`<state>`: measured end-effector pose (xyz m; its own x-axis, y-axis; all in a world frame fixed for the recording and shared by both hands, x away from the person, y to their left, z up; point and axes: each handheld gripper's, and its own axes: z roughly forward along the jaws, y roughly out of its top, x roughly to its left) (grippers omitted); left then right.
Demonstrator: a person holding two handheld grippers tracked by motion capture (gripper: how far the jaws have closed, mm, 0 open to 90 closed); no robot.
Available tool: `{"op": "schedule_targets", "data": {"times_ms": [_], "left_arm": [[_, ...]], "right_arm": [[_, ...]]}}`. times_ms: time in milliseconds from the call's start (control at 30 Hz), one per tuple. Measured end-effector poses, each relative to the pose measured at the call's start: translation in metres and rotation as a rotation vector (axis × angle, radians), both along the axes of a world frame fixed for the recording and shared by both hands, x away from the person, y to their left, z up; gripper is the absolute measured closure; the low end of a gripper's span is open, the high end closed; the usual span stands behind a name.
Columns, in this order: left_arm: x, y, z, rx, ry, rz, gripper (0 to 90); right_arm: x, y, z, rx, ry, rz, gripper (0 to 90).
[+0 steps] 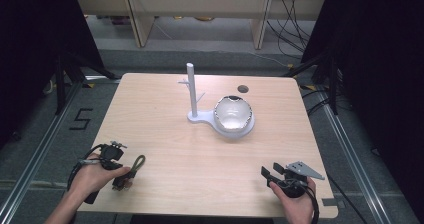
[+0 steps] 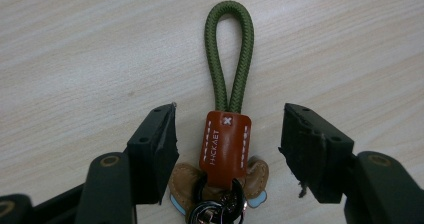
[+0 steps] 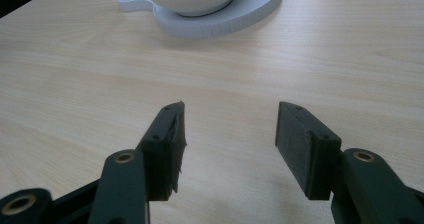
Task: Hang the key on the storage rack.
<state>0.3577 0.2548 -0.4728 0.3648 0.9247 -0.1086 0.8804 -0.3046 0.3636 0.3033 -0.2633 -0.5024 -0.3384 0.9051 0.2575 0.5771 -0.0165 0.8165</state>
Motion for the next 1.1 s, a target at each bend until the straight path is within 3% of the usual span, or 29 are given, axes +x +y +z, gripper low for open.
{"op": "schedule_targets", "data": {"times_ms": [33,67,133,167,200,300,400,433,567,767,867,933,967,1033,1100], "left_arm": [[0.002,0.002,0.001,0.023,0.007,-0.031,38.3],[0.003,0.001,-0.001,0.022,0.002,-0.025,38.4],[0.004,0.001,-0.001,0.044,0.019,-0.031,39.2],[0.004,0.001,-0.003,0.04,0.014,-0.035,39.9],[0.004,0.0,-0.004,0.049,0.019,-0.041,40.9],[0.004,-0.001,-0.007,0.069,0.037,-0.062,44.1],[0.004,-0.003,-0.01,0.081,0.04,-0.077,46.4],[0.006,-0.001,-0.01,0.108,0.036,-0.118,46.7],[0.007,-0.004,-0.013,0.126,0.043,-0.14,49.3],[0.006,-0.007,-0.014,0.115,0.048,-0.118,53.6],[0.003,-0.01,-0.013,0.11,0.054,-0.12,60.7],[0.003,-0.01,-0.012,0.141,0.023,-0.179,65.4],[0.002,-0.01,-0.013,0.134,0.019,-0.172,66.1],[-0.001,-0.011,-0.012,0.135,0.008,-0.157,67.0],[-0.001,-0.01,-0.012,0.125,0.008,-0.149,67.4]], "right_arm": [[-0.001,0.001,0.001,0.008,0.008,0.001,46.4],[0.0,0.0,0.001,-0.013,-0.008,0.004,46.4],[-0.001,0.001,0.001,0.01,-0.001,0.009,46.4],[0.001,-0.001,0.001,-0.021,-0.024,0.024,46.4],[0.0,0.001,0.001,0.006,-0.012,0.013,46.4],[-0.001,0.001,0.002,0.003,0.011,-0.007,46.5],[0.0,0.001,0.001,0.012,-0.002,-0.003,46.5],[0.0,0.001,0.001,0.003,-0.009,0.0,46.4],[-0.001,0.001,0.001,0.012,-0.001,0.003,46.4],[-0.001,0.002,0.001,0.015,0.0,-0.001,46.4],[0.0,0.001,0.001,0.015,-0.004,0.006,46.3],[-0.001,0.001,0.001,0.012,-0.003,0.009,46.3],[-0.001,0.001,0.001,0.014,0.0,0.01,46.3],[0.001,-0.001,0.001,-0.026,-0.028,0.025,46.2],[0.001,-0.001,0.001,-0.019,-0.026,0.027,46.2]]}}
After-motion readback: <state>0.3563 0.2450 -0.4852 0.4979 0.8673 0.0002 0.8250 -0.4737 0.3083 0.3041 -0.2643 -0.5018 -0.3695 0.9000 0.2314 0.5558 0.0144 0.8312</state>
